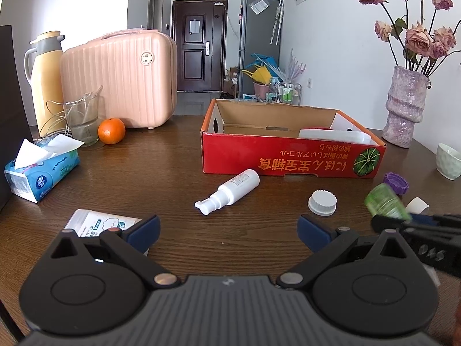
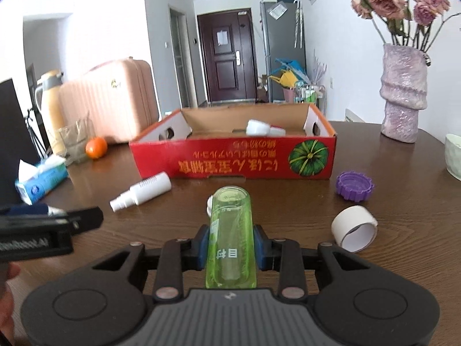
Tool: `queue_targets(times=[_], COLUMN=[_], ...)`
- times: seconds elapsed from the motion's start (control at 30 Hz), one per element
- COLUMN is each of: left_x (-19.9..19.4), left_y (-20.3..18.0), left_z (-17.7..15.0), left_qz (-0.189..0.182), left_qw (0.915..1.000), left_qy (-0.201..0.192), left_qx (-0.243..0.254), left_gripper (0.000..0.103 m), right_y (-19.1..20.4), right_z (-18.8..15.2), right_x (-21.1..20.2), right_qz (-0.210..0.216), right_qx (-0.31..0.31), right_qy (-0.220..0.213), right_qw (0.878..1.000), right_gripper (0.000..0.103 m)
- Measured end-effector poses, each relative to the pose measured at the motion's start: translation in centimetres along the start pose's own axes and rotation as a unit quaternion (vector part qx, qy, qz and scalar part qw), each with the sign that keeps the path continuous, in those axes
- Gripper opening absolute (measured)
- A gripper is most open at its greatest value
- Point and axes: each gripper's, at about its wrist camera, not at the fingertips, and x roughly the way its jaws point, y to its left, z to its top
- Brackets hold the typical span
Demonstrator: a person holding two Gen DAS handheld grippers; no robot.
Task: Organize rigid objects
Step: 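Move the left tool to the white spray bottle and close on it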
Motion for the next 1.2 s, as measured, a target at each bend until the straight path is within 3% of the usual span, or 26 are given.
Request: queue_targets(times=[0.37, 0.5, 0.97, 1.2], left_x=[1.7, 3.7, 10.9, 13.2], left_y=[-0.9, -0.9, -1.5, -1.1], left_z=[1.0, 2.3, 3.9, 4.0], left_qz=[0.009, -0.001, 0.034, 0.033], left_qw=[0.9997, 0.9995, 0.9975, 0.996], left_qy=[0.011, 0.026, 0.061, 0.083], left_qx=[0.02, 0.015, 0.013, 0.007], left_gripper=[0.103, 0.103, 0.103, 0.099], right_y=[-1.0, -1.7, -4.4, -4.7], right_z=[0.3, 0.4, 0.9, 0.8], right_x=[-1.1, -1.2, -0.6, 0.0], right_qz=[0.006, -0.001, -0.027, -0.035], right_qx=[0.016, 0.025, 0.051, 0.055], right_qy=[-0.015, -0.019, -0.026, -0.021], right_qw=[1.0, 1.0, 0.998, 0.998], right_gripper=[0.03, 0.03, 0.03, 0.03])
